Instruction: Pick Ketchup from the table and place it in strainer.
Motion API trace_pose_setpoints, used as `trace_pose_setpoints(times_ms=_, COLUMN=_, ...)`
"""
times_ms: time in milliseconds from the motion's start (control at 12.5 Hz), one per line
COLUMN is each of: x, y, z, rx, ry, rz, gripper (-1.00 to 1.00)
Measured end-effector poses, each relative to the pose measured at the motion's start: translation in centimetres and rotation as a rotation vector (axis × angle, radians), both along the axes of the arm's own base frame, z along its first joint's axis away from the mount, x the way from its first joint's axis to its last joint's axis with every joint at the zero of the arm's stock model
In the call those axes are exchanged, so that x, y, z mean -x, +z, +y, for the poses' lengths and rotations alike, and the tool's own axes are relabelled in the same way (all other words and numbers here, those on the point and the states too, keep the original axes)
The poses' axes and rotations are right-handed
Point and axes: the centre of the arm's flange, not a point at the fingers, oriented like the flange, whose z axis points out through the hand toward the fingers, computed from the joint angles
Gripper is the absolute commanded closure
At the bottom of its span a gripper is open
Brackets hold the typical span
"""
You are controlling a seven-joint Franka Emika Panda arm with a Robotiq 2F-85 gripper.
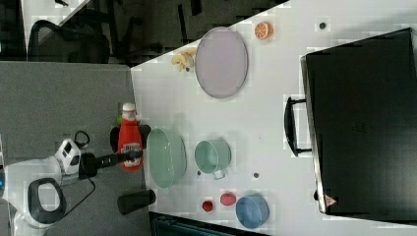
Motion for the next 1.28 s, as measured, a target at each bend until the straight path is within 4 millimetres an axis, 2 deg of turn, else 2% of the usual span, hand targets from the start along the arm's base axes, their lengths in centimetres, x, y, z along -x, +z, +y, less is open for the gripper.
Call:
trace_pose_setpoints(times_ms=240, x=3.8, y=-5.2, z=8.7, rx=-0.034, ry=0.02, rz=0.06, gripper=-0.29)
trace_pose_setpoints(times_ms=400, x=5.8, y=-7.7, z=12.2, rx=-0.075, ry=-0.012, rz=0.075, gripper=-0.29)
trace_pose_setpoints(times_ms=560, x=6.9, y=-9.9, z=14.5, rx=-0.109, ry=-0.068, rz=0.121, gripper=-0.29)
trace_pose_setpoints(times_ms=720, x=6.9, y=-12.4, z=15.1, rx=-0.115, ry=-0.066, rz=0.112, gripper=-0.29)
trace_pose_setpoints(times_ms=800, x=6.6, y=-13.6, z=14.9, rx=-0.111, ry=-0.077, rz=0.127, gripper=-0.37)
trace_pose_setpoints(times_ms=1040, x=4.8, y=-16.8, z=14.0, rx=-0.151, ry=-0.122, rz=0.152, gripper=-1.0)
trace_pose_setpoints(times_ms=1280, x=3.8, y=-20.0, z=13.0, rx=-0.162, ry=-0.163, rz=0.201, gripper=-1.0)
